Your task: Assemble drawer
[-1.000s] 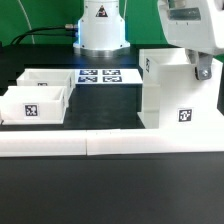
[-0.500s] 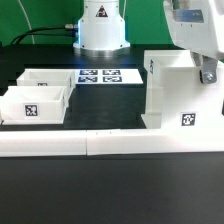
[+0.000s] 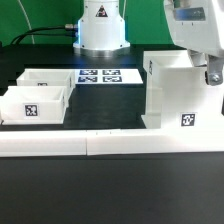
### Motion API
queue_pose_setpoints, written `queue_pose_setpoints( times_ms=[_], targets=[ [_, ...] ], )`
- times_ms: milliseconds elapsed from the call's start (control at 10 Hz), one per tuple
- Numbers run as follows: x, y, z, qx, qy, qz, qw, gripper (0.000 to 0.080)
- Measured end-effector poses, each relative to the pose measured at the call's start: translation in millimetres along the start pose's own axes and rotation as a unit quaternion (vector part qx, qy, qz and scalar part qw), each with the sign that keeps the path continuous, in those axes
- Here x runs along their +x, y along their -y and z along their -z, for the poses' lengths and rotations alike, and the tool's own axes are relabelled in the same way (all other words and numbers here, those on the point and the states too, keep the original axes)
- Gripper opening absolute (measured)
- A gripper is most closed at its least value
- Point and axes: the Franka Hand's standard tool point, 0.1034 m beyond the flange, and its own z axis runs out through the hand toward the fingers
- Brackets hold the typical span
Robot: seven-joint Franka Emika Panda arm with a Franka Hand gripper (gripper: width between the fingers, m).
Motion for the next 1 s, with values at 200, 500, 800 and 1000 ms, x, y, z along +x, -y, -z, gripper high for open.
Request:
queue_pose_setpoints(
  times_ms=[200, 500, 800, 1000],
  targets=[
    [-0.6, 0.8, 0.8, 0.002, 0.0, 0.001, 1.0, 0.0628],
    [-0.9, 1.1, 1.1, 0.002, 0.0, 0.002, 1.0, 0.0645],
    [1.3, -9.2, 27.5, 0.011, 0.004, 0.104, 0.995, 0.0649],
    [6.0, -16.7, 39.0, 0.013, 0.009, 0.141, 0.99, 0.0649]
  ],
)
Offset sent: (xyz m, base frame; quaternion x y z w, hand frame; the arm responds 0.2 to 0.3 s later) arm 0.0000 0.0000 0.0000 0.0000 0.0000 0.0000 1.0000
